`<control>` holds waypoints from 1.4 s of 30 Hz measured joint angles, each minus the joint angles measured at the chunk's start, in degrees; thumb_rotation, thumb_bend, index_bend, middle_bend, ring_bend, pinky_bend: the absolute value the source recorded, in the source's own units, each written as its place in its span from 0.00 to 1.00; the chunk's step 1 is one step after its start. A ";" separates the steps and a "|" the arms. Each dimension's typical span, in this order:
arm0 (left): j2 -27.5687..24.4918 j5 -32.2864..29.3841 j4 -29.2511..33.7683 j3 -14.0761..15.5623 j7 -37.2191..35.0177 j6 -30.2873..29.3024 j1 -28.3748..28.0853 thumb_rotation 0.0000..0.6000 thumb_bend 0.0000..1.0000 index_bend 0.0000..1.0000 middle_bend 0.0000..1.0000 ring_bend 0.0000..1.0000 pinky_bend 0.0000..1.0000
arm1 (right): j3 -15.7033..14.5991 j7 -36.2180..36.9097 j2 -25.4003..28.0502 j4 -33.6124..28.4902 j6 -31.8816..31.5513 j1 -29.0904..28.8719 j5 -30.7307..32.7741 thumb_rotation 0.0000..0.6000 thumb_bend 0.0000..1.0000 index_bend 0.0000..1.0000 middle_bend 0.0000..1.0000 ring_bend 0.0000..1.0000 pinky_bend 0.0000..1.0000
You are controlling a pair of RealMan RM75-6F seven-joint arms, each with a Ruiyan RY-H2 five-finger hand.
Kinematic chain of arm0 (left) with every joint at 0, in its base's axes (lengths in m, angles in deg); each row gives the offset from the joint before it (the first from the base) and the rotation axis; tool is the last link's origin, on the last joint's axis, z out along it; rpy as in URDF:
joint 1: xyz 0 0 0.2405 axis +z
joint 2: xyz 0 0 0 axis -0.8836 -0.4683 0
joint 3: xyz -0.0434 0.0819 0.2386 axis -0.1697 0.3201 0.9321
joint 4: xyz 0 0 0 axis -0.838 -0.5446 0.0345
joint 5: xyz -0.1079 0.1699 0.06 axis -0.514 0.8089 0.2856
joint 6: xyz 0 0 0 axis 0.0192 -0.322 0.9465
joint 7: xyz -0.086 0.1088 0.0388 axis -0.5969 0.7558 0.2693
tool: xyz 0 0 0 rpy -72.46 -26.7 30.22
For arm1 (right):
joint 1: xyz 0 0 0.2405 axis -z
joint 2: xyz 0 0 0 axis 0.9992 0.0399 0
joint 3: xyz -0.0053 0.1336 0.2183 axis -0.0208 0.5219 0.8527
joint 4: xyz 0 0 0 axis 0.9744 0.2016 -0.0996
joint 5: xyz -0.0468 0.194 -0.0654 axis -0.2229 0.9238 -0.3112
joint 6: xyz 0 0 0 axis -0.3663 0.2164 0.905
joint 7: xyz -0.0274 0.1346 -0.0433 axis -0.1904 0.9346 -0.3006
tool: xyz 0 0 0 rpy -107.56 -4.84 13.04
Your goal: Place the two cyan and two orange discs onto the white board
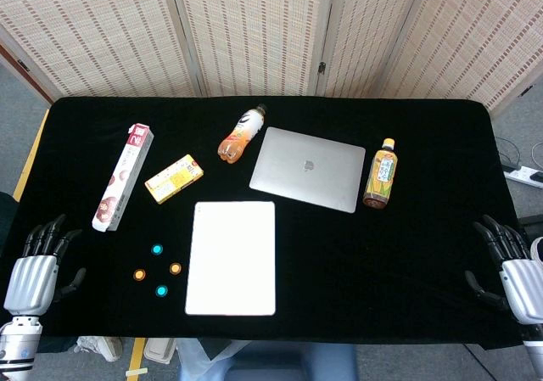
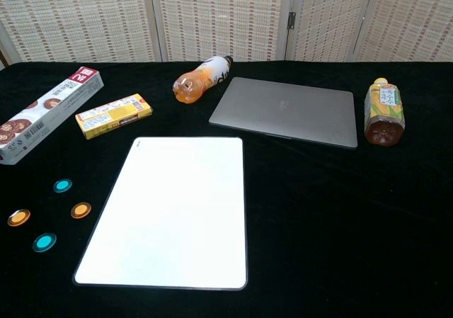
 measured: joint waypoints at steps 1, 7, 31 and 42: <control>0.10 0.02 0.05 -0.05 0.19 -0.05 0.08 1.00 0.37 0.24 0.00 0.00 0.00 | 0.11 -0.18 0.00 -0.10 0.15 -0.11 0.16 1.00 0.43 0.00 0.00 0.00 0.00; 0.40 0.34 0.20 -0.14 0.71 -0.09 0.48 1.00 0.37 0.25 0.00 0.00 0.00 | 0.51 -1.26 0.15 -1.09 0.82 -0.82 0.28 1.00 0.43 0.00 0.00 0.00 0.00; 4.39 4.94 -5.22 -0.72 -1.88 5.55 -4.14 1.00 0.38 0.40 0.00 0.00 0.00 | 2.14 -4.65 0.51 -4.18 0.46 -1.66 1.42 1.00 0.43 0.00 0.00 0.00 0.00; 11.33 7.10 -12.88 -2.30 -2.38 15.26 -13.13 1.00 0.38 0.42 0.00 0.00 0.00 | 2.60 -5.75 1.58 -5.65 -0.59 -1.41 1.52 1.00 0.43 0.00 0.00 0.00 0.00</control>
